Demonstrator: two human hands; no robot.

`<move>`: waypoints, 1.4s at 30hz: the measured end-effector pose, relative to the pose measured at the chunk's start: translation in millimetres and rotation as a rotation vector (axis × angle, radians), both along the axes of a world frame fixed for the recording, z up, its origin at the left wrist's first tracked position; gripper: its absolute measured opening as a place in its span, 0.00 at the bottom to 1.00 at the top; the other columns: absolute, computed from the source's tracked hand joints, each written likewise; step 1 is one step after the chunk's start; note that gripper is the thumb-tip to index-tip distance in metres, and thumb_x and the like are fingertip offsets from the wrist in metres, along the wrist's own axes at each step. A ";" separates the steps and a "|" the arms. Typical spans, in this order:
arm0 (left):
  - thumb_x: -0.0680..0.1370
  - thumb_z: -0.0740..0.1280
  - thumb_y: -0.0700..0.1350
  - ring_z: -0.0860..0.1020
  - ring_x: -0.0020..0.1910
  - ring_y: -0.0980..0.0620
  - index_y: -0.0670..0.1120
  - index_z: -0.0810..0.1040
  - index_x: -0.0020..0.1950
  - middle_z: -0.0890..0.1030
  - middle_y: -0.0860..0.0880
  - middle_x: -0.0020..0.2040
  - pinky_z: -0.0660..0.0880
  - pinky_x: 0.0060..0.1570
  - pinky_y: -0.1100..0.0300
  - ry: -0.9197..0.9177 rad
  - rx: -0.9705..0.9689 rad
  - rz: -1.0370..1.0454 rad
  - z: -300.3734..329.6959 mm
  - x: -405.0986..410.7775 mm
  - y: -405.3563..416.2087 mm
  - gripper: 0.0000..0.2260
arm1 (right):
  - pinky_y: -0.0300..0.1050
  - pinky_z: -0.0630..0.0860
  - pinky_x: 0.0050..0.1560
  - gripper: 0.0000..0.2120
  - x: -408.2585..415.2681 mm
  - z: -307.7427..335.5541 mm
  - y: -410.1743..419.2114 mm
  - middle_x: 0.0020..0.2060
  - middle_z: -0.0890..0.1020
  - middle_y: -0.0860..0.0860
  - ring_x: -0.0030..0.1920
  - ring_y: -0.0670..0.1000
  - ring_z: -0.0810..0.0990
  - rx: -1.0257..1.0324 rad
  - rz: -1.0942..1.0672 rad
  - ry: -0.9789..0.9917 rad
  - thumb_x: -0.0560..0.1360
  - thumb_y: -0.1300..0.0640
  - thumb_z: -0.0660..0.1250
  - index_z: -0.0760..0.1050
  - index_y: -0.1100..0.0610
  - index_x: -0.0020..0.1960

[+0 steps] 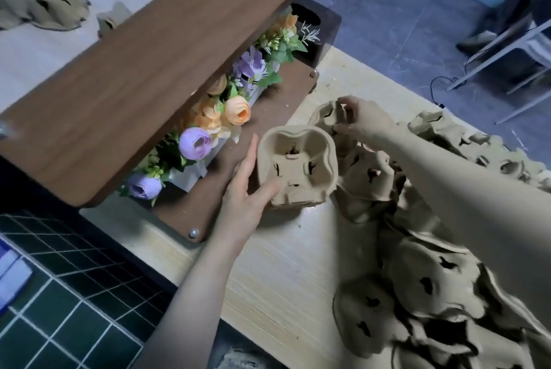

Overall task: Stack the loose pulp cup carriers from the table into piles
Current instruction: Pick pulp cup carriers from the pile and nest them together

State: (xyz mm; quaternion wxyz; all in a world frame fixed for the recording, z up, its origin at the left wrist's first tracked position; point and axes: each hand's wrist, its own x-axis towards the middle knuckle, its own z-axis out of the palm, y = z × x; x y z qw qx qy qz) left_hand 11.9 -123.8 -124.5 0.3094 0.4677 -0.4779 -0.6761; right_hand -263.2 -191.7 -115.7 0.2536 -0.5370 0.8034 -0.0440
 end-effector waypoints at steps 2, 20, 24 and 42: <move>0.67 0.71 0.58 0.66 0.74 0.58 0.77 0.62 0.68 0.69 0.60 0.74 0.63 0.75 0.48 -0.017 -0.013 -0.049 -1.7 3.2 -5.1 0.33 | 0.54 0.75 0.58 0.27 3.9 -2.6 0.6 0.60 0.78 0.60 0.59 0.62 0.77 -0.042 0.021 0.042 0.71 0.59 0.72 0.71 0.55 0.69; 0.74 0.69 0.47 0.74 0.66 0.60 0.60 0.80 0.60 0.78 0.58 0.65 0.67 0.71 0.52 0.018 -0.028 -0.072 21.2 5.2 -16.1 0.16 | 0.39 0.78 0.50 0.48 70.7 89.7 95.3 0.58 0.75 0.48 0.47 0.37 0.81 -0.684 -0.508 -0.734 0.64 0.59 0.81 0.57 0.55 0.77; 0.75 0.63 0.64 0.78 0.62 0.53 0.54 0.85 0.48 0.84 0.53 0.57 0.69 0.69 0.45 0.039 0.074 -0.033 37.6 3.6 -17.0 0.18 | 0.38 0.72 0.64 0.47 109.4 74.5 110.4 0.64 0.73 0.43 0.61 0.37 0.76 -0.721 -0.421 -0.543 0.63 0.54 0.81 0.60 0.52 0.75; 0.67 0.69 0.61 0.74 0.49 0.51 0.46 0.76 0.39 0.77 0.48 0.46 0.71 0.56 0.45 -0.002 0.120 -0.184 41.5 11.4 -36.2 0.18 | 0.36 0.64 0.27 0.11 113.0 84.4 124.7 0.29 0.76 0.48 0.23 0.43 0.67 -0.533 -0.836 -0.869 0.78 0.51 0.66 0.77 0.57 0.55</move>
